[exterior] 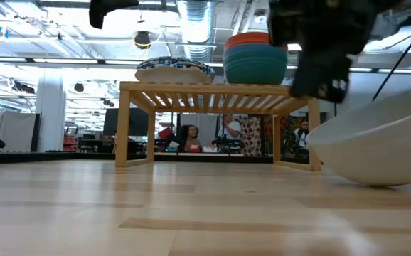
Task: Place and stack bowls onto a shelf
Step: Stack the white bowl on top of the orange bowl on the shelf
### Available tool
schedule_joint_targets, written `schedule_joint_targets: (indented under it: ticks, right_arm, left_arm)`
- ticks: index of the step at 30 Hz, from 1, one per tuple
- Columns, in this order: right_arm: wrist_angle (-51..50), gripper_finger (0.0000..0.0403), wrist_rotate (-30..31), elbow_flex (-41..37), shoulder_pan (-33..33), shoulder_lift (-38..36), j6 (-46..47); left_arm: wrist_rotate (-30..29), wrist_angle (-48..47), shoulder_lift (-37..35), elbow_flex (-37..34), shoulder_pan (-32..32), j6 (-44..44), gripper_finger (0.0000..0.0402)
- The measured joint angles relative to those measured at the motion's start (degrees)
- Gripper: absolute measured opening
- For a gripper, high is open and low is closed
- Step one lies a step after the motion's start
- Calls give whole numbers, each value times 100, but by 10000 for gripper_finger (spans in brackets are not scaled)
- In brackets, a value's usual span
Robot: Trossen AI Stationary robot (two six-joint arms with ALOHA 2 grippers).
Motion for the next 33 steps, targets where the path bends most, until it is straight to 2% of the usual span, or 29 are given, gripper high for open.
schedule_joint_targets:
  ticks: [7, 11, 16, 20, 24, 33]
  right_arm:
    - [-666, 18, -73, 510, -258, -36, -531]
    - [-1318, 30, -67, 547, -308, -464, -516]
    - [-2766, 29, 18, 532, -95, -1241, -133]
    - [-3958, 28, 352, 532, 294, -1898, 572]
    - [-4864, 48, 517, 356, 641, -2348, 1771]
    - [-4654, 148, 563, -1073, 656, -2953, 3776]
  left_arm:
    - [0, -38, 0, 0, 0, 0, 184]
    - [-1, -136, 0, 0, -1, 0, 184]
    - [-2, -133, -2, 0, -1, 2, 184]
    - [-3, -128, 0, 0, 0, 2, 184]
    - [-2, -110, 0, 0, 0, 2, 184]
    - [-4, -81, 0, 0, 0, 2, 184]
